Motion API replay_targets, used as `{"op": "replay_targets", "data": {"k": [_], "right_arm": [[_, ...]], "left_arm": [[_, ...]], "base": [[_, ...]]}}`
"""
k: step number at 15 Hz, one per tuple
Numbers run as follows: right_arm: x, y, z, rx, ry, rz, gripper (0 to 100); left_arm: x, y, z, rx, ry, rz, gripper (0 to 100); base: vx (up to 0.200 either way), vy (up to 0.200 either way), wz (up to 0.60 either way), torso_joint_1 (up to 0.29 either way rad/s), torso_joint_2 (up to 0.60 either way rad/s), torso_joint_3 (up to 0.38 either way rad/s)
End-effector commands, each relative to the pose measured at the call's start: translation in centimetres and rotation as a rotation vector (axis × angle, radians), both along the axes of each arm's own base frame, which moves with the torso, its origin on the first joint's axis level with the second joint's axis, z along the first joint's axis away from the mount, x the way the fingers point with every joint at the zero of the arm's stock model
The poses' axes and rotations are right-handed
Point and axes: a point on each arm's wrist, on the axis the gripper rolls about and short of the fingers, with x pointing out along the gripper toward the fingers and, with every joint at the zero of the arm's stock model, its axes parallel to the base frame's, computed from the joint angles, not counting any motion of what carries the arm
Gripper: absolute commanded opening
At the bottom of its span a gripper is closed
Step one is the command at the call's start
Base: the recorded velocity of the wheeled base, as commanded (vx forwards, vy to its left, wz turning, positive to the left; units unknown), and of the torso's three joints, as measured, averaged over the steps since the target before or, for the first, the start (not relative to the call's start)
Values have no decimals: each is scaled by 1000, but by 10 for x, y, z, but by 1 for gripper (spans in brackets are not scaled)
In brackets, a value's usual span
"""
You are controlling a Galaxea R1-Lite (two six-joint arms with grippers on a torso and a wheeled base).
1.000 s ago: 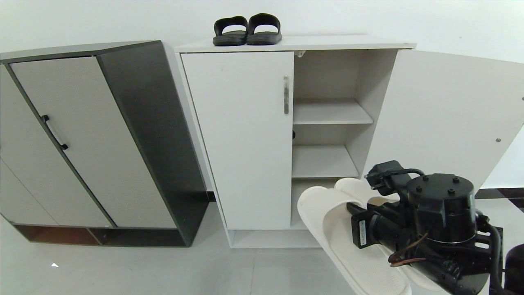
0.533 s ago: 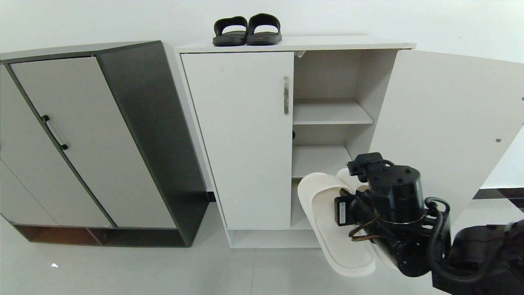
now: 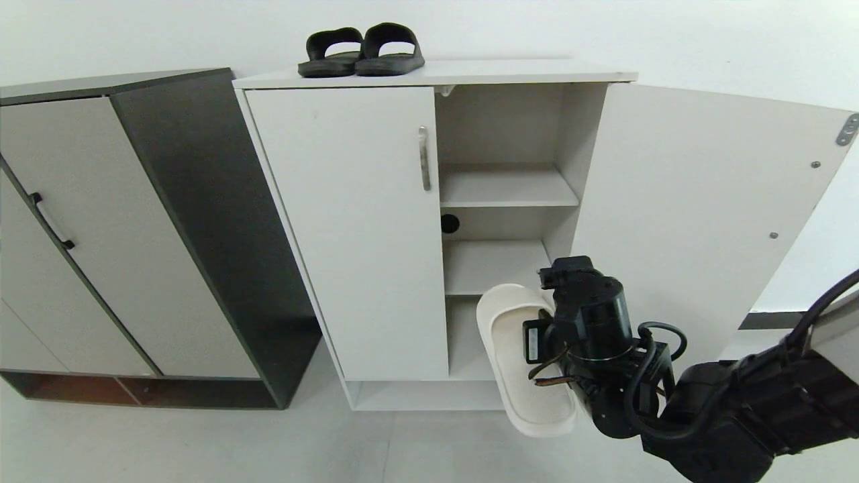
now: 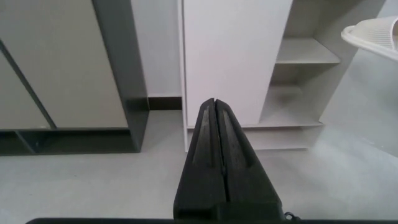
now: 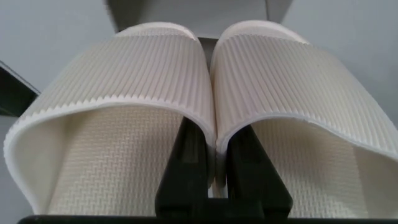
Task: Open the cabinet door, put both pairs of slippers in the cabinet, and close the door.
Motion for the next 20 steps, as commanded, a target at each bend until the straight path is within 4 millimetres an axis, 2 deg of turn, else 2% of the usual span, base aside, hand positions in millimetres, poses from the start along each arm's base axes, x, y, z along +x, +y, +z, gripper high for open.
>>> {"op": "replay_targets", "data": {"k": [1, 6, 14, 20], "right_arm": [[4, 4, -6, -5, 7, 0, 0], [25, 28, -16, 5, -5, 5, 0], [45, 46, -48, 22, -17, 15, 0], [55, 57, -62, 18, -7, 28, 0]], "left_arm": [[0, 0, 0, 0, 1, -1, 0], [0, 0, 0, 3, 1, -1, 0], [0, 0, 0, 3, 3, -1, 0], [0, 0, 0, 6, 1, -2, 0]], "base": [[0, 0, 0, 0, 0, 0], [0, 0, 0, 0, 0, 0], [0, 0, 0, 0, 0, 0], [0, 0, 0, 3, 2, -165]]}}
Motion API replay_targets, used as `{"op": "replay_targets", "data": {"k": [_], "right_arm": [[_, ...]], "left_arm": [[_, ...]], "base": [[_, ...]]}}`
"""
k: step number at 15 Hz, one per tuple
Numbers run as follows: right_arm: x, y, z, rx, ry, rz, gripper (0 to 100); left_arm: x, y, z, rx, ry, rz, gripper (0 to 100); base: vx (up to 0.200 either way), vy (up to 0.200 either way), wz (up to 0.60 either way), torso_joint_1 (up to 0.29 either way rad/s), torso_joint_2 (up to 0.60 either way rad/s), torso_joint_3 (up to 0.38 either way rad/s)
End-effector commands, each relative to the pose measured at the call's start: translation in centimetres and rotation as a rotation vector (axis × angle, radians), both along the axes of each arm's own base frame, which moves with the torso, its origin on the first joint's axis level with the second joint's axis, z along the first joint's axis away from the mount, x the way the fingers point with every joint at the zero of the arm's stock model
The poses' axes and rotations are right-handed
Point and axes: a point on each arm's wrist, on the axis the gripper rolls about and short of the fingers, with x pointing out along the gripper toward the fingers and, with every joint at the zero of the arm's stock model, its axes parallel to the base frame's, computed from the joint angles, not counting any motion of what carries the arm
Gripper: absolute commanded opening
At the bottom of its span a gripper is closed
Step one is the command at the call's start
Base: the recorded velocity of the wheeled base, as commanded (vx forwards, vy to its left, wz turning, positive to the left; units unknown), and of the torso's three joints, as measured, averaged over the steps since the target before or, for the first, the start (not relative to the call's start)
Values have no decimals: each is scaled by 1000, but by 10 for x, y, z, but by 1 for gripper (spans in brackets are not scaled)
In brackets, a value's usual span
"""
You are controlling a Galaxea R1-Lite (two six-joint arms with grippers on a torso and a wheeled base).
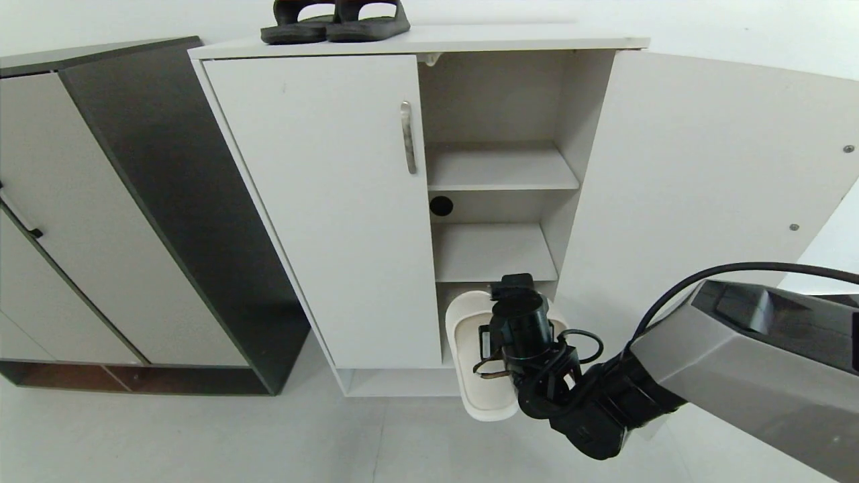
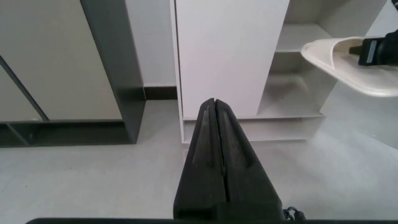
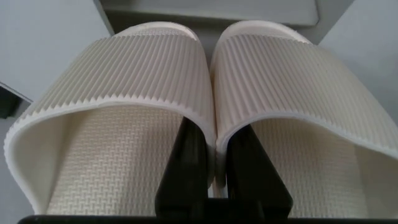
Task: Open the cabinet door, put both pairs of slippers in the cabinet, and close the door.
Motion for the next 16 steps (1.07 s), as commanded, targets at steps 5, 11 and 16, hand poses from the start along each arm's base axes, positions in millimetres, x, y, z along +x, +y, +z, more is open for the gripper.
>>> {"op": "replay_targets", "data": {"k": [5, 11, 16], "right_arm": [[6, 1, -9, -3, 0, -17, 0], [13, 0, -17, 21, -167, -29, 0], [16, -3, -20, 16, -167, -40, 0]], "left_arm": [[0, 0, 0, 1, 3, 0, 0], [0, 0, 0, 1, 1, 0, 0], [0, 0, 0, -2, 1, 0, 0]], "base": [[0, 0, 0, 5, 2, -191], [0, 0, 0, 1, 0, -8], [0, 0, 0, 0, 0, 0]]}}
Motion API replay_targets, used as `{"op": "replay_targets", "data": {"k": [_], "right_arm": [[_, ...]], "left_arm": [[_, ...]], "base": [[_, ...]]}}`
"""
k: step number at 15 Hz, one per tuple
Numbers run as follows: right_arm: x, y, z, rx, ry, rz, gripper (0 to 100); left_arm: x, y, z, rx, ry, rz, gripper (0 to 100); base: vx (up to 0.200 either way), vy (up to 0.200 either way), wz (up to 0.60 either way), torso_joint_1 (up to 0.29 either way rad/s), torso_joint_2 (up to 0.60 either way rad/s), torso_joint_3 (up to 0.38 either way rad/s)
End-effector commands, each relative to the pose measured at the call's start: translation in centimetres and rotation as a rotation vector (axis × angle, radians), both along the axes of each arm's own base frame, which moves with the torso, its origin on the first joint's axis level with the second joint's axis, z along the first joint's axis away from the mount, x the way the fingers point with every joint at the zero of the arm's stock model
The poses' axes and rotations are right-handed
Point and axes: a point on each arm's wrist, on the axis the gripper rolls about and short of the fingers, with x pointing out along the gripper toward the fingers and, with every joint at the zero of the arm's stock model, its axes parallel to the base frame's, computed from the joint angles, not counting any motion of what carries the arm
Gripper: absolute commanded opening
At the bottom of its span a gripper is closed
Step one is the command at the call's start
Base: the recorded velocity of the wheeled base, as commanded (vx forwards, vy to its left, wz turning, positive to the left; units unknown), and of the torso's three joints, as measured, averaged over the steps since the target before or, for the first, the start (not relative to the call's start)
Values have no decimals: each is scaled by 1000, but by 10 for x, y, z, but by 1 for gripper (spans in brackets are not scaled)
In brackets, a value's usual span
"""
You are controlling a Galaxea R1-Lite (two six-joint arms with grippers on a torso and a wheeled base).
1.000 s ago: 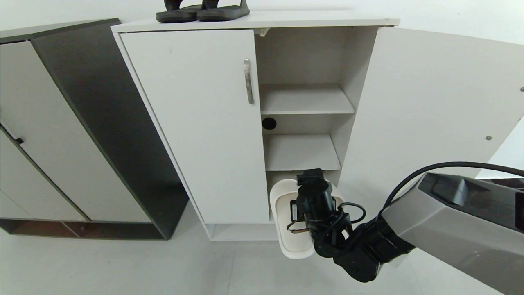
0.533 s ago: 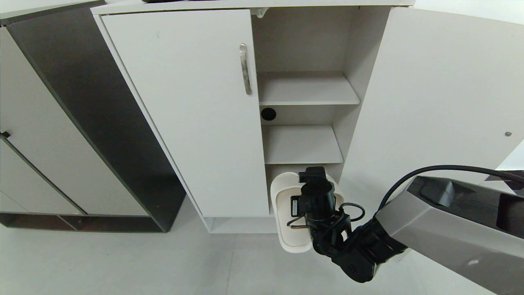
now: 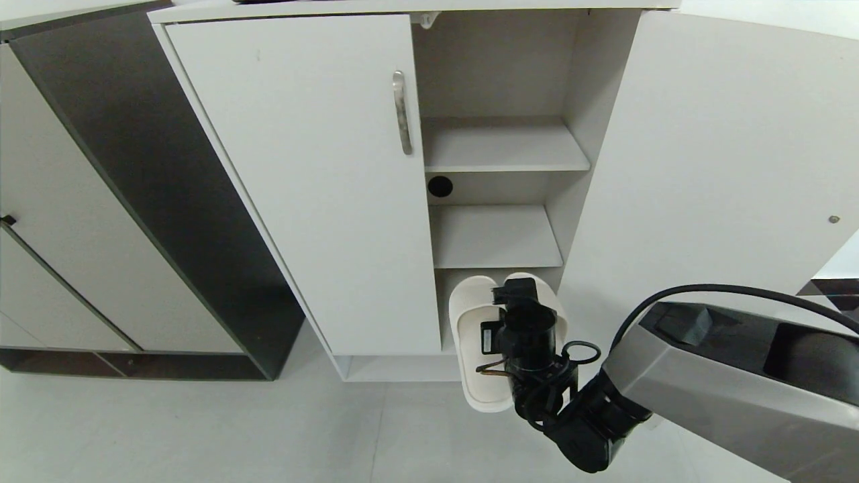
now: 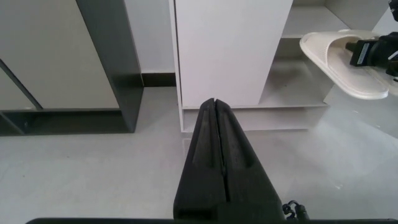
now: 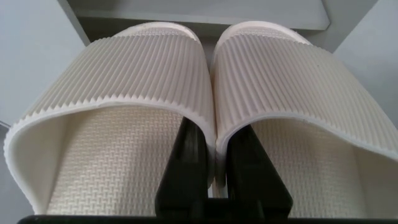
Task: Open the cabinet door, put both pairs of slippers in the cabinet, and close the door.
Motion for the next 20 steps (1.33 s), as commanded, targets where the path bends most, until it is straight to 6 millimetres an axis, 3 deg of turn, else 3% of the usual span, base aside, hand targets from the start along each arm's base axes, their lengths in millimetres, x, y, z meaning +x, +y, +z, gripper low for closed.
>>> {"op": "replay_targets", "data": {"k": [1, 17, 20], "right_arm": [[1, -1, -2, -2, 2, -3, 0], [6, 0, -4, 1, -1, -9, 0], [13, -2, -5, 6, -8, -21, 0]], "left_arm": [[0, 0, 0, -1, 1, 0, 0], [0, 0, 0, -1, 2, 0, 0], [0, 0, 0, -2, 1, 0, 0]], "base": [[0, 0, 0, 0, 0, 0], [188, 0, 0, 3, 2, 1], [0, 0, 0, 0, 0, 0]]}}
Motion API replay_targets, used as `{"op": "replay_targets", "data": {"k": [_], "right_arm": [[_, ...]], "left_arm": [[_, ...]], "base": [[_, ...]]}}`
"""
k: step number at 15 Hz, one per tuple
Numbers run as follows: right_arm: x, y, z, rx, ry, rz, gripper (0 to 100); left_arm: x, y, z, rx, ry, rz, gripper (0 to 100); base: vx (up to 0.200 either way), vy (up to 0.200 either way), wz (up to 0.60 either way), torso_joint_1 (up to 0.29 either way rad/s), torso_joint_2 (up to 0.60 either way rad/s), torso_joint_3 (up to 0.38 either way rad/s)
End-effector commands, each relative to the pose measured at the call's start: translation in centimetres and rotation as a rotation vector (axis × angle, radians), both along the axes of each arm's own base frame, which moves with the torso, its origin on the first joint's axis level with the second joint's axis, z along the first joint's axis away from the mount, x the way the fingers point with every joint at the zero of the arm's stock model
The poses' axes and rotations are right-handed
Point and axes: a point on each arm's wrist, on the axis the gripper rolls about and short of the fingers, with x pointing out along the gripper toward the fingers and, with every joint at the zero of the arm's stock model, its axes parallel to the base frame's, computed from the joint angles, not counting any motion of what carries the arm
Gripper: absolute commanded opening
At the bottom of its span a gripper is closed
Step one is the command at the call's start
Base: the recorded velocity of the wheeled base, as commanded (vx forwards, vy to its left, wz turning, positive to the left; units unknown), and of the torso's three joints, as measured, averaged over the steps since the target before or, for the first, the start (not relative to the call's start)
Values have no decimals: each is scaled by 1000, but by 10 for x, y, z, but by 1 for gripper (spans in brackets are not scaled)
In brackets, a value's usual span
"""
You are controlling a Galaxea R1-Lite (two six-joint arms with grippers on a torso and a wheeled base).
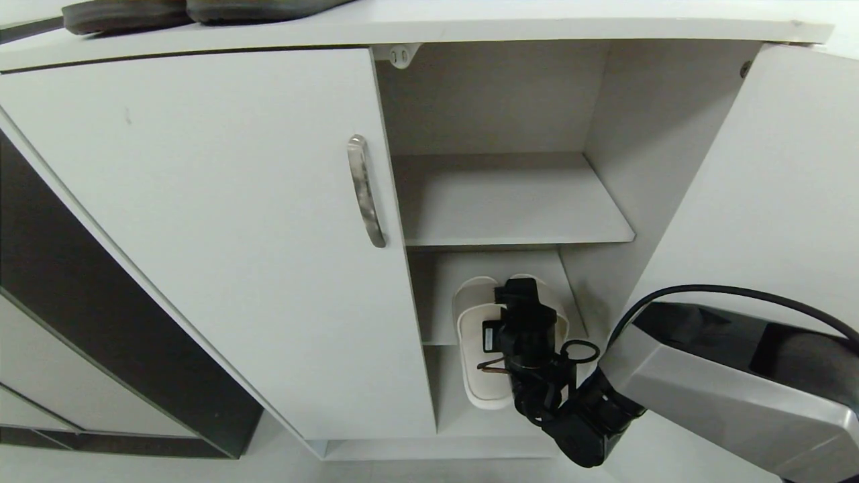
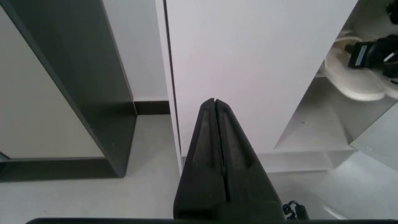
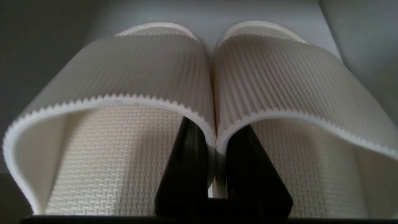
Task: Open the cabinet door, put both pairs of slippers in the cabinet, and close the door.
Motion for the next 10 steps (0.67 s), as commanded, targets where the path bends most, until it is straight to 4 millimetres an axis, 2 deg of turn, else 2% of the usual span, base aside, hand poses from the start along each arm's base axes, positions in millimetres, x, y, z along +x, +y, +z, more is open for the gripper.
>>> {"op": "replay_targets", "data": {"k": [1, 6, 10], "right_arm": [[11, -3, 0, 8, -10, -17, 0], [44, -1, -7, -2, -47, -55, 0], [76, 2, 3, 6, -71, -81, 0]], "left_arm": [[0, 0, 0, 0, 1, 0, 0], [0, 0, 0, -2, 2, 0, 0], [0, 0, 0, -3, 1, 2, 0]], "base": [[0, 0, 0, 0, 0, 0], [0, 0, 0, 0, 0, 0], [0, 0, 0, 0, 0, 0]]}}
